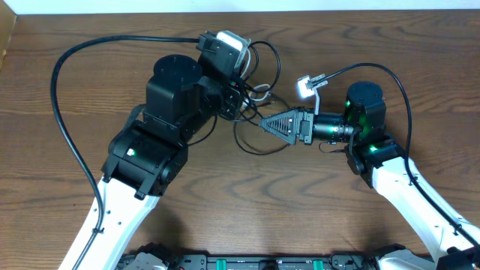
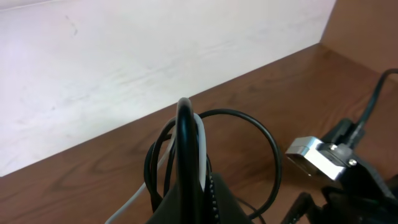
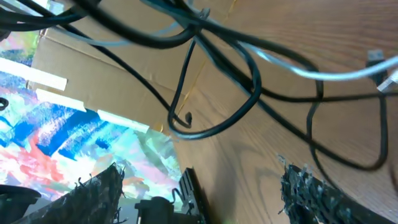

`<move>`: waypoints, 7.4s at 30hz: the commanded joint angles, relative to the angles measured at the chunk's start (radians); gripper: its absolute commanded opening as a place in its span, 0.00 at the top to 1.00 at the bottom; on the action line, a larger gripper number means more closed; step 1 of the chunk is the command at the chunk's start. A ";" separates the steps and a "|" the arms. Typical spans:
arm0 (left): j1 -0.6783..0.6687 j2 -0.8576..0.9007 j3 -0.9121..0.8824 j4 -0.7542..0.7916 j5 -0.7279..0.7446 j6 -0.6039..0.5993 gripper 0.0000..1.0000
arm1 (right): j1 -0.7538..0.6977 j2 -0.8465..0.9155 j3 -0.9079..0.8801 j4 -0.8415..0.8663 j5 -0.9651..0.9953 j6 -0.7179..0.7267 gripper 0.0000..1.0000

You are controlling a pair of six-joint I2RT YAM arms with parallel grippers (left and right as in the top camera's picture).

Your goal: Untangle cables

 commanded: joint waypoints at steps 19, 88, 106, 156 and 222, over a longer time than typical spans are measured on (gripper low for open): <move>0.002 0.001 0.019 0.107 0.415 -0.193 0.92 | 0.118 0.019 0.005 -0.256 0.671 -0.061 0.20; 0.336 -0.150 0.019 -0.067 -1.245 0.085 0.92 | -0.478 0.034 0.004 -1.053 1.408 -0.133 0.04; 0.489 -0.148 0.019 -0.079 -1.234 0.027 0.92 | -0.478 0.034 0.004 -1.048 1.370 -0.210 0.01; 0.727 -0.143 0.019 -0.097 -1.234 0.009 0.92 | -0.972 0.034 -0.046 -1.004 1.318 -0.289 0.01; 0.729 0.017 0.019 -0.259 0.103 -0.190 0.92 | -0.512 0.034 -0.046 -0.813 0.329 -0.814 0.01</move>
